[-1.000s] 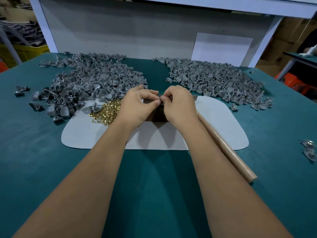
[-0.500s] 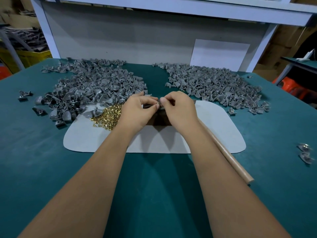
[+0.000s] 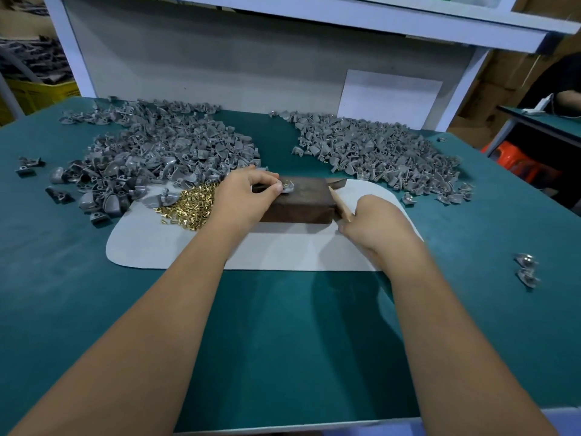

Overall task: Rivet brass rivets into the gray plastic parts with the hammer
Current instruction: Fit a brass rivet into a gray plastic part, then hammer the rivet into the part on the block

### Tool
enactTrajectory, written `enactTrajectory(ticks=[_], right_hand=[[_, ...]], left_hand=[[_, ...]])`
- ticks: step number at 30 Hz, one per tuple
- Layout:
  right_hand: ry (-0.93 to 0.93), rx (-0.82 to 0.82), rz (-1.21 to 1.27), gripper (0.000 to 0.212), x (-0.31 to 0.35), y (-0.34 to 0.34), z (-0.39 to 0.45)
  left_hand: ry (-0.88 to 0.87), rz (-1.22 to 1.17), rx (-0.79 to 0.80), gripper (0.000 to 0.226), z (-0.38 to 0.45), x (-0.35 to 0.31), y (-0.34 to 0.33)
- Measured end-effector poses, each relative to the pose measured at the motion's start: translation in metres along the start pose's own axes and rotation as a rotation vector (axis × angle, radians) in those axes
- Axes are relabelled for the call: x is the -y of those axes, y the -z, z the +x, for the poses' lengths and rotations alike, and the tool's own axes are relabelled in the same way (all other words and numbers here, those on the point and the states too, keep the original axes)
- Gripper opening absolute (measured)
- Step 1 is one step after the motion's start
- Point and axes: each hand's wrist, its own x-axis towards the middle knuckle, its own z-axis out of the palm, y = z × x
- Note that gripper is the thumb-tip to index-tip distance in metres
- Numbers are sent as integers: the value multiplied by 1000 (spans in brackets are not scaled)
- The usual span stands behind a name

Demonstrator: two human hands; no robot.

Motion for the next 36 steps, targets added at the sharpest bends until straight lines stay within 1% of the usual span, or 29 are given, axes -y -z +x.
enactTrajectory(ticks=[2, 5, 7, 9, 10, 11, 13, 16, 19, 23, 27, 29, 32, 34, 36], right_hand=[[-3, 15, 46, 34, 1, 1, 0], [-26, 74, 89, 21, 5, 8, 0], [-38, 86, 76, 20, 9, 12, 0], [-75, 33, 104, 16, 11, 14, 0], [-98, -14, 115, 8, 11, 16, 0], [-117, -74, 113, 6, 11, 18, 0], [-138, -193, 105, 11, 7, 21, -2], [-93, -351, 191, 11, 2, 26, -11], [-28, -441, 290, 14, -4, 25, -28], [7, -412, 275, 33, 3, 18, -49], [21, -416, 230, 37, 11, 12, -56], [28, -462, 199, 37, 12, 13, -55], [30, -574, 160, 39, 15, 13, -54], [49, -536, 100, 40, 15, 12, -55], [67, -430, 24, 40, 15, 11, -55]], left_hand=[[0, -5, -8, 6, -1, -1, -1], [-9, 1, -8, 5, -2, -2, -1], [-3, -1, -9, 5, -3, -4, 0], [4, -3, -12, 5, -6, -6, 0], [-1, 4, -16, 6, -7, -7, 0], [-9, 16, -23, 6, -9, -8, -1], [-20, 38, -37, 8, -10, -10, -1], [1, 43, -55, 6, -11, -12, -4], [21, 4, -65, 5, -10, -12, -5], [60, -42, -51, 2, -9, -12, -5], [84, -35, -41, 2, -8, -13, -5], [82, -35, -35, 2, -8, -13, -4], [89, -69, -35, 5, -8, -12, -3], [95, -68, -30, 1, -7, -10, -3], [107, -49, -23, 5, -5, -11, -3]])
